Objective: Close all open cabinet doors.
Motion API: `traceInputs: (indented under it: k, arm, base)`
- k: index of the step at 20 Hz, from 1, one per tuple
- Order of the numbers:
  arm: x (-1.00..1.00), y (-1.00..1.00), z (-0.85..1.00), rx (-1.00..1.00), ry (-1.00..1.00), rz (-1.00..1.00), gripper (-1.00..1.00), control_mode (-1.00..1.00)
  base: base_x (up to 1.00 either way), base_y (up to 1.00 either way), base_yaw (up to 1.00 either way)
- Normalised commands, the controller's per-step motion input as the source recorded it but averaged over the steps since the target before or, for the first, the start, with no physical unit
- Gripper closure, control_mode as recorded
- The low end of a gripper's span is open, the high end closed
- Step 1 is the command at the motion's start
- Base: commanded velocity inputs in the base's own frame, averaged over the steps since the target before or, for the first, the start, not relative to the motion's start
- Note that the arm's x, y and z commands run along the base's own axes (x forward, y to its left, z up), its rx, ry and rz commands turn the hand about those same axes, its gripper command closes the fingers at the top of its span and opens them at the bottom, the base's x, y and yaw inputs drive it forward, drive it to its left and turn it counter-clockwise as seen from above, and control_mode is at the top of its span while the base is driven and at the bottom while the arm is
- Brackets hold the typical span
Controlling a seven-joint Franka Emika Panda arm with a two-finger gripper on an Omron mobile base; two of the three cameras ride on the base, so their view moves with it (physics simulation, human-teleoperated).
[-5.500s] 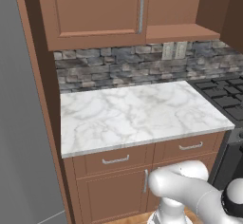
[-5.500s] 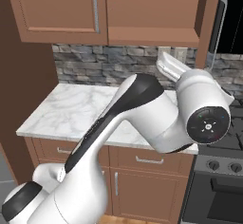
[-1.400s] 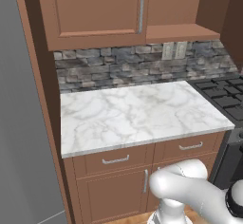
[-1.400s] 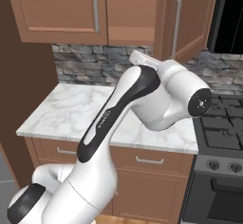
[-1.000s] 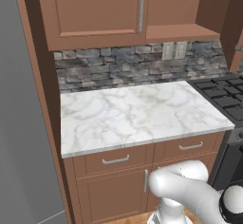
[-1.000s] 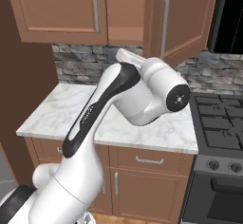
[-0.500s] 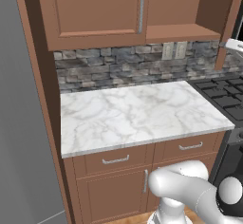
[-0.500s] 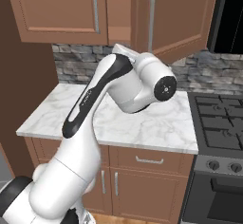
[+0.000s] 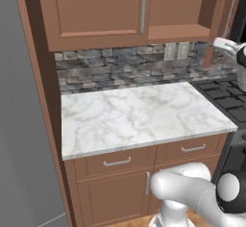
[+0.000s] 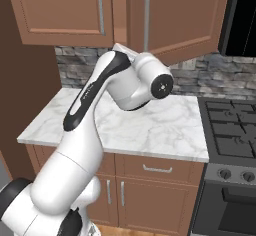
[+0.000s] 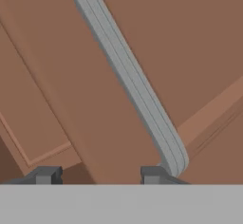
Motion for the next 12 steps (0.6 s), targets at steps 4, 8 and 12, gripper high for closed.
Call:
traceInputs:
  k: [4, 8, 12]
  arm:
    - [0.37, 0.0, 0.0, 0.0, 0.0, 0.0, -1.0, -1.0]
    - [0.24, 0.0, 0.0, 0.0, 0.0, 0.0, -1.0, -1.0]
    - [0.29, 0.0, 0.0, 0.0, 0.0, 0.0, -1.0, -1.0]
  base:
    - [0.0, 0.0, 0.0]
    - [0.0, 0.0, 0.0]
    - [0.0, 0.0, 0.0]
